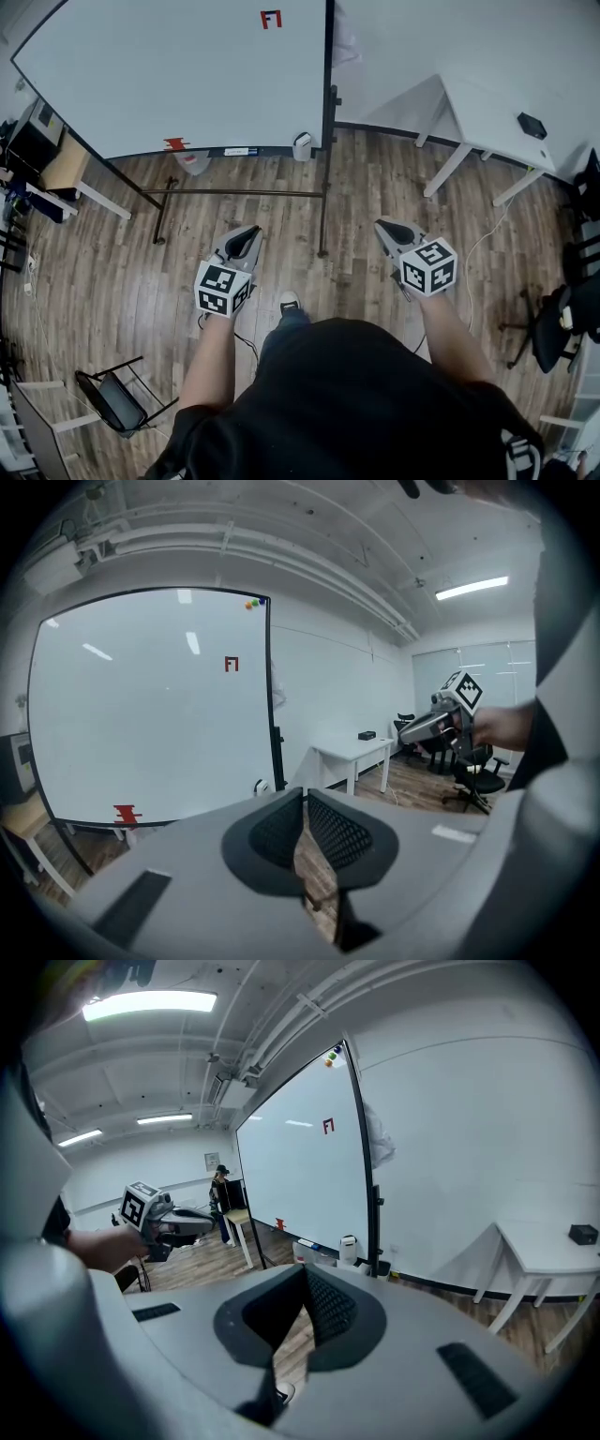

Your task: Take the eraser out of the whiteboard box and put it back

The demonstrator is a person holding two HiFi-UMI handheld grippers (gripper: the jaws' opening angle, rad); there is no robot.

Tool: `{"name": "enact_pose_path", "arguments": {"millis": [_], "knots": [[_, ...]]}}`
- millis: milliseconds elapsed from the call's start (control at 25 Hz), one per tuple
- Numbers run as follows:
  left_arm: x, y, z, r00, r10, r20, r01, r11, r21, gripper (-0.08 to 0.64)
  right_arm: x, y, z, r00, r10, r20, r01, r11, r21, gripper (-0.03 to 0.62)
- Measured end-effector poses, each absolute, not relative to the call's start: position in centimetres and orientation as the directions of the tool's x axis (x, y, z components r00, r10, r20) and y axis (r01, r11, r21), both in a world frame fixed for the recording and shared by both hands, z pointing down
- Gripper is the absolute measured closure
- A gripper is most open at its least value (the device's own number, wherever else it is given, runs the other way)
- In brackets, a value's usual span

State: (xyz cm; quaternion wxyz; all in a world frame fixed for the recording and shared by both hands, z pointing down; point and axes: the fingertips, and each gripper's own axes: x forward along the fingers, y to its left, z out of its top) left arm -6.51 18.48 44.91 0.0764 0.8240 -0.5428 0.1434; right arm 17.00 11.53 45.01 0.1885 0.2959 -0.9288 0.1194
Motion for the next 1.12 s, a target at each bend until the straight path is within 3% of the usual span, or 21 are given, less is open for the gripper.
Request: {"name": "enact_pose_path", "arguments": {"millis": [1120], "knots": [[-13.4,7.4,48.0,0.447,-0.811,0.377,-0.877,-0.480,0.007,0.545,9.1,2.4,47.8,-0.718,-0.512,0.472,-0.635,0.759,-0.143,0.595]]}}
